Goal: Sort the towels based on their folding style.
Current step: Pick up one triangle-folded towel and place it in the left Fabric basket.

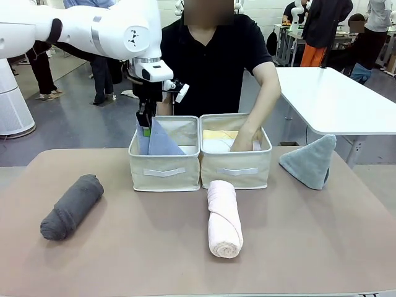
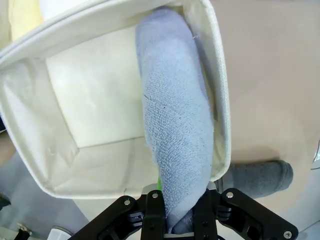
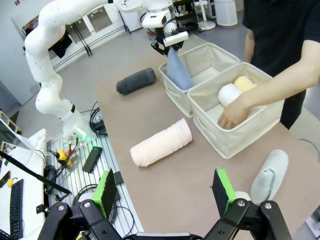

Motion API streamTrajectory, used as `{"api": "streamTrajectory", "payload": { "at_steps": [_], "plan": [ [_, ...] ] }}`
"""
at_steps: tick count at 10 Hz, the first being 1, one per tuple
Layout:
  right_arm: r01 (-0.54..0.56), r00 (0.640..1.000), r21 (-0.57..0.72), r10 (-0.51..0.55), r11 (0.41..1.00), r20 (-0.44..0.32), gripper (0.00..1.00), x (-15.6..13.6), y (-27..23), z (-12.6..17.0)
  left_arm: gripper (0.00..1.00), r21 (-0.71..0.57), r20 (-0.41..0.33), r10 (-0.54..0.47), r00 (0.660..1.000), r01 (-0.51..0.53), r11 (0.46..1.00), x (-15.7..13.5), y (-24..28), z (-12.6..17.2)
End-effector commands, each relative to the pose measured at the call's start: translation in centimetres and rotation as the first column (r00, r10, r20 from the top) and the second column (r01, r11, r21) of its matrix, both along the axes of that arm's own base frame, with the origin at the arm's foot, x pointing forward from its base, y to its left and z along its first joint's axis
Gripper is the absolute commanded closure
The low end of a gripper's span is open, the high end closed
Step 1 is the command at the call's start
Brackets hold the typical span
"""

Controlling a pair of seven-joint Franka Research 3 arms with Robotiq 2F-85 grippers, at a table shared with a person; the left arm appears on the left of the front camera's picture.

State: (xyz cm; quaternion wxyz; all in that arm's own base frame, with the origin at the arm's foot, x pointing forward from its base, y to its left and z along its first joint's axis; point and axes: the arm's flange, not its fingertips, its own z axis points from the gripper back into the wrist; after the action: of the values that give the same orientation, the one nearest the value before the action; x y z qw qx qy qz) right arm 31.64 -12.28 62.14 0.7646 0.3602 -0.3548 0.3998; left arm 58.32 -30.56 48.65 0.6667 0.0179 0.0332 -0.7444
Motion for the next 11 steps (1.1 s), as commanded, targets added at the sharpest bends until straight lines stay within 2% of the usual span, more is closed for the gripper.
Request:
{"api": "streamTrajectory", "payload": {
  "at_steps": [1,4,5,6,8,11],
  "plan": [
    [-0.01,1.0,0.012,0.01,1.0,0.008,0.0,0.1,0.2,-0.1,0.82,0.041,-0.013,-0.029,0.999,0.029,0.999,-0.4,0.0,-1.4],
    [-0.01,1.0,0.012,0.01,1.0,0.008,0.0,0.1,0.2,-0.1,0.82,0.056,-0.041,-0.035,0.999,0.037,0.998,-0.7,-0.3,-2.9],
    [-0.01,1.0,0.012,0.01,1.0,0.008,0.0,0.1,0.2,-0.1,0.69,0.058,-0.047,-0.034,0.998,0.037,0.998,-0.7,-0.2,-2.9],
    [-0.01,1.0,0.012,0.01,1.0,0.008,0.0,0.1,0.2,-0.1,0.22,0.05,-0.052,-0.034,0.998,0.037,0.998,-0.7,-0.2,-2.8],
    [-0.01,1.0,0.012,0.01,1.0,0.008,0.0,0.1,0.2,-0.1,0.0,0.041,-0.048,-0.035,0.998,0.037,0.998,-0.6,0.0,-2.5],
    [-0.01,1.0,0.012,0.01,1.0,0.008,0.0,0.1,0.2,-0.1,0.0,0.029,-0.041,-0.03,0.999,0.031,0.999,-0.6,0.2,-2.0]
  ]
}}
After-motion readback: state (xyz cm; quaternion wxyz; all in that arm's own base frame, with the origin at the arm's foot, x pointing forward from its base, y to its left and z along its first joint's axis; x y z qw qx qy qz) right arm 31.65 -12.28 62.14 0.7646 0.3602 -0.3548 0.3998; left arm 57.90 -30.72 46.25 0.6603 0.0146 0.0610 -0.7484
